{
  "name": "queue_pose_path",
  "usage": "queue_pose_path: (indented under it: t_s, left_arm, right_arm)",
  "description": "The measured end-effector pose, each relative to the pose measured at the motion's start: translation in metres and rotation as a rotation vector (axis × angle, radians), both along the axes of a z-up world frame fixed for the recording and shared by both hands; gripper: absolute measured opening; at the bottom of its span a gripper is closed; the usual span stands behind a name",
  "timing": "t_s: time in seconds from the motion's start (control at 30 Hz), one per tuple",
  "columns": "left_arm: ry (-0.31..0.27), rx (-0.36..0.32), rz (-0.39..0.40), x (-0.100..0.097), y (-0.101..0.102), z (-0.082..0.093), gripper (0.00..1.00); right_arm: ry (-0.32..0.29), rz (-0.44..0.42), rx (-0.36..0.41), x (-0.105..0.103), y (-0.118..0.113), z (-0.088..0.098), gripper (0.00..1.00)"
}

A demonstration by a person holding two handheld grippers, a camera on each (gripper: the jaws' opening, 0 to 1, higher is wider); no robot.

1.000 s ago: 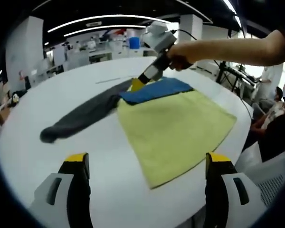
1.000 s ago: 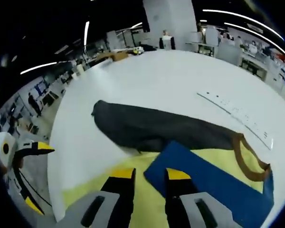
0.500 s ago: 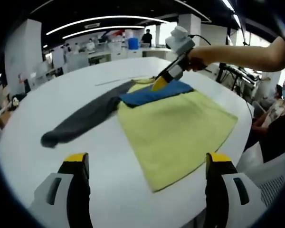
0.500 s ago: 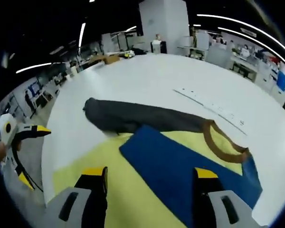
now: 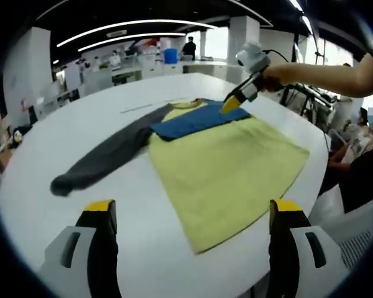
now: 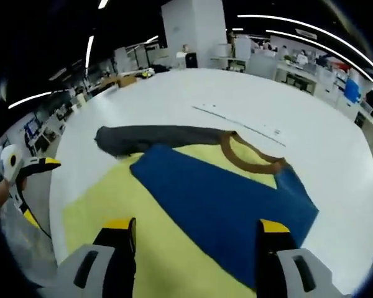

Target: Fold the garment on the visible template until the final outline fits inside the template.

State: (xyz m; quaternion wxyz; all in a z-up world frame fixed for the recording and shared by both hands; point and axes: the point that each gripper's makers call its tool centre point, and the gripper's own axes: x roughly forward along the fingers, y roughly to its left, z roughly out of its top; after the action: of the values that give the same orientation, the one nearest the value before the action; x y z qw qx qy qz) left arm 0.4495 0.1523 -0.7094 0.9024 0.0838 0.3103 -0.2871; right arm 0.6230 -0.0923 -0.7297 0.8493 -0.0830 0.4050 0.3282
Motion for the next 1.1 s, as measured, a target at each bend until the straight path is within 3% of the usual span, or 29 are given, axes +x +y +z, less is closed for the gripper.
queue_pose_path:
  t_s: [0.2, 0.4, 0.53, 0.6, 0.8, 0.93, 1.1]
  left_arm:
    - [-0.001, 0.004, -0.008, 0.001, -0.004, 0.001, 0.99]
    - [0.008, 0.009, -0.018, 0.000, -0.008, -0.001, 0.99]
    - [0.007, 0.009, -0.021, -0.001, -0.009, 0.000, 0.99]
    - [0.007, 0.012, -0.023, -0.001, -0.009, 0.000, 0.99]
    - [0.012, 0.022, -0.027, -0.002, -0.009, 0.001, 0.99]
    - [0.013, 0.020, -0.028, -0.003, -0.010, 0.002, 0.99]
    - [0.017, 0.027, -0.027, -0.004, -0.010, 0.001, 0.99]
  right_arm:
    - [-0.050, -0.050, 0.002, 0.001, -0.033, 0.004, 0.69]
    - [-0.028, -0.091, 0.019, -0.006, -0.057, -0.002, 0.65]
    - [-0.012, -0.091, -0.025, -0.014, -0.074, -0.015, 0.61]
    - [-0.026, -0.057, -0.111, -0.018, -0.084, -0.021, 0.59]
    - [-0.031, -0.057, -0.151, -0.025, -0.097, -0.031, 0.44]
    - [-0.033, -0.089, -0.119, -0.025, -0.102, -0.032, 0.32]
    - [-0.021, -0.111, -0.113, -0.028, -0.108, -0.035, 0.25]
